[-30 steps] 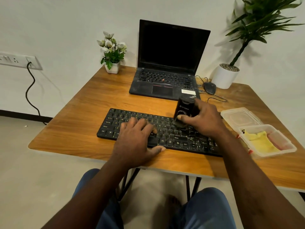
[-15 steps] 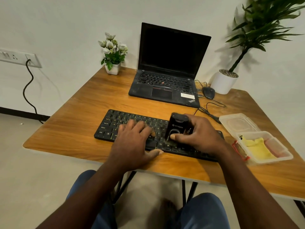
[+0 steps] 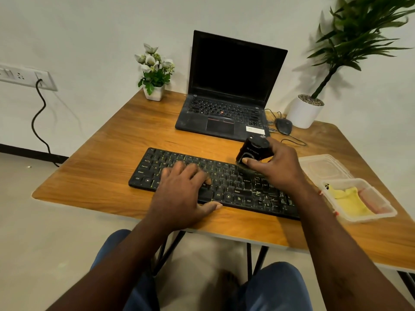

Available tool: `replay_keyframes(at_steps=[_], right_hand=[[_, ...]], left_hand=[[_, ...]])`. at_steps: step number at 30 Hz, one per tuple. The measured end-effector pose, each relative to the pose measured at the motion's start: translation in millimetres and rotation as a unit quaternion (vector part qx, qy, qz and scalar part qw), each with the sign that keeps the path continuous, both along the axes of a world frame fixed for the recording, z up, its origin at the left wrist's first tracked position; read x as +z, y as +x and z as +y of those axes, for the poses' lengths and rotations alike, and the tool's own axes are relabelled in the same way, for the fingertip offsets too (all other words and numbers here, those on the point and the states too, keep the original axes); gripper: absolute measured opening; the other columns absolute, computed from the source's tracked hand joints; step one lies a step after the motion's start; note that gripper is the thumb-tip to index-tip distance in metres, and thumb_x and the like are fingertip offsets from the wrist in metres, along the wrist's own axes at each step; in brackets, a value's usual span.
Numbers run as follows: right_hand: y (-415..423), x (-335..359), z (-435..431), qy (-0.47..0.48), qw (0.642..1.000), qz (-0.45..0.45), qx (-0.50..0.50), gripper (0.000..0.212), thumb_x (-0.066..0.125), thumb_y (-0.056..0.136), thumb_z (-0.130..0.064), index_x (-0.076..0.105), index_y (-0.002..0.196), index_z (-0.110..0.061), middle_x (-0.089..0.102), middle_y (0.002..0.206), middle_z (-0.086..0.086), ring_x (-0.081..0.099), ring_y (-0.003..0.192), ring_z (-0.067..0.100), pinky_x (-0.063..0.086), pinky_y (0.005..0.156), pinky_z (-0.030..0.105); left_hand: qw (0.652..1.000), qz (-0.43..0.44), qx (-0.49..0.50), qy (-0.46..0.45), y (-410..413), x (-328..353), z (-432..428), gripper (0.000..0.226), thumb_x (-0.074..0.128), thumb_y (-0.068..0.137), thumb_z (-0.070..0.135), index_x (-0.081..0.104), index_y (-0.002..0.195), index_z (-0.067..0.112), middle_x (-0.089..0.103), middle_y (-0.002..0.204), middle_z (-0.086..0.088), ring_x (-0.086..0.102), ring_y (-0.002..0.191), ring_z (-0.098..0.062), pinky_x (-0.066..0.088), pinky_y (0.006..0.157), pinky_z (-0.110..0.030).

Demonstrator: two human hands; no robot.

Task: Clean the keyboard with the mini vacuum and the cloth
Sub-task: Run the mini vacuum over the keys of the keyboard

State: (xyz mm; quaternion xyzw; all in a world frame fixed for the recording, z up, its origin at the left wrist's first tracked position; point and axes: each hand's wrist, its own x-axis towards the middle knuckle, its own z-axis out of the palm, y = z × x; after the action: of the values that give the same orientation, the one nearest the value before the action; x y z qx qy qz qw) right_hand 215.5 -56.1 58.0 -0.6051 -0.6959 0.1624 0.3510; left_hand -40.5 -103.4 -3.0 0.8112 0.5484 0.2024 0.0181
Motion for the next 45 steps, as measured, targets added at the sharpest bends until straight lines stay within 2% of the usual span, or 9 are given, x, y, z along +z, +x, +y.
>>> replay_keyframes(at_steps=[4, 11, 16, 21, 27, 30, 36, 40, 45], right_hand=[[-27, -11, 2, 0.013, 0.996, -0.066, 0.051, 0.042, 0.088, 0.079, -0.032, 0.069, 0.115, -0.022, 0.073, 0.104, -0.009, 0.067, 0.095, 0.010, 0.058, 0.078, 0.033], [-73, -13, 15, 0.039, 0.991, -0.078, 0.099, 0.032, 0.086, 0.080, -0.035, 0.068, 0.105, -0.027, 0.073, 0.097, -0.012, 0.066, 0.088, 0.004, 0.053, 0.076, 0.025], [-31, 0, 14, -0.037, 0.988, -0.123, 0.080, 0.042, 0.088, 0.078, -0.033, 0.067, 0.113, -0.026, 0.072, 0.105, -0.006, 0.067, 0.094, 0.010, 0.057, 0.075, 0.025], [21, 15, 10, -0.078, 0.991, -0.104, 0.030, 0.056, 0.091, 0.075, -0.029, 0.068, 0.126, -0.025, 0.074, 0.112, -0.004, 0.070, 0.095, 0.011, 0.055, 0.071, 0.020], [-27, 13, 25, -0.064, 0.997, -0.022, 0.047, 0.055, 0.087, 0.081, -0.029, 0.063, 0.129, -0.022, 0.065, 0.104, -0.014, 0.065, 0.092, 0.004, 0.051, 0.060, 0.013], [-51, 15, 44, -0.071, 0.994, -0.057, 0.065, 0.051, 0.086, 0.082, -0.035, 0.064, 0.126, -0.022, 0.062, 0.100, -0.018, 0.062, 0.090, 0.003, 0.044, 0.065, 0.015], [-63, 19, 67, -0.048, 0.979, -0.198, 0.033, 0.052, 0.087, 0.078, -0.039, 0.066, 0.122, -0.022, 0.072, 0.114, -0.001, 0.064, 0.098, 0.015, 0.056, 0.079, 0.031], [-60, 21, 60, -0.076, 0.990, -0.099, 0.069, 0.053, 0.087, 0.080, -0.037, 0.066, 0.126, -0.021, 0.070, 0.110, -0.007, 0.065, 0.099, 0.012, 0.056, 0.083, 0.029], [-63, 24, 60, -0.071, 0.978, -0.191, 0.052, 0.052, 0.087, 0.079, -0.037, 0.065, 0.124, -0.022, 0.070, 0.115, -0.003, 0.063, 0.101, 0.015, 0.056, 0.081, 0.031]], left_hand=[[1.000, 0.004, 0.003, -0.003, 0, 0, -1, 0.068, 0.042, 0.078, 0.086, 0.054, 0.125, 0.039, 0.051, 0.127, 0.011, 0.038, 0.120, -0.014, 0.035, 0.101, -0.042], [1.000, -0.005, 0.005, 0.001, -1, 1, -1, 0.067, 0.042, 0.077, 0.086, 0.056, 0.122, 0.038, 0.051, 0.124, 0.011, 0.039, 0.118, -0.014, 0.036, 0.098, -0.040], [1.000, 0.000, 0.007, -0.001, -1, 1, -1, 0.065, 0.047, 0.079, 0.085, 0.054, 0.126, 0.040, 0.049, 0.126, 0.011, 0.037, 0.120, -0.013, 0.034, 0.101, -0.039], [1.000, -0.004, 0.005, -0.002, 0, 1, 1, 0.063, 0.050, 0.080, 0.084, 0.053, 0.125, 0.040, 0.050, 0.128, 0.012, 0.037, 0.122, -0.013, 0.033, 0.103, -0.041], [1.000, -0.004, 0.008, 0.001, 0, 2, -1, 0.063, 0.051, 0.080, 0.084, 0.053, 0.125, 0.040, 0.049, 0.128, 0.011, 0.036, 0.122, -0.013, 0.033, 0.103, -0.040], [1.000, 0.003, 0.010, -0.003, 0, 3, -1, 0.063, 0.049, 0.080, 0.084, 0.052, 0.126, 0.041, 0.047, 0.129, 0.012, 0.035, 0.123, -0.014, 0.033, 0.104, -0.041], [1.000, 0.001, 0.010, 0.005, -1, 1, 0, 0.064, 0.047, 0.079, 0.085, 0.053, 0.125, 0.041, 0.049, 0.127, 0.012, 0.036, 0.120, -0.013, 0.032, 0.101, -0.039], [1.000, 0.002, 0.012, 0.005, -1, 1, 1, 0.065, 0.046, 0.079, 0.086, 0.052, 0.126, 0.041, 0.048, 0.128, 0.012, 0.036, 0.120, -0.013, 0.033, 0.102, -0.039], [1.000, -0.003, 0.009, 0.002, 0, 1, 2, 0.064, 0.047, 0.078, 0.086, 0.052, 0.124, 0.041, 0.049, 0.128, 0.013, 0.036, 0.120, -0.013, 0.033, 0.102, -0.039]])
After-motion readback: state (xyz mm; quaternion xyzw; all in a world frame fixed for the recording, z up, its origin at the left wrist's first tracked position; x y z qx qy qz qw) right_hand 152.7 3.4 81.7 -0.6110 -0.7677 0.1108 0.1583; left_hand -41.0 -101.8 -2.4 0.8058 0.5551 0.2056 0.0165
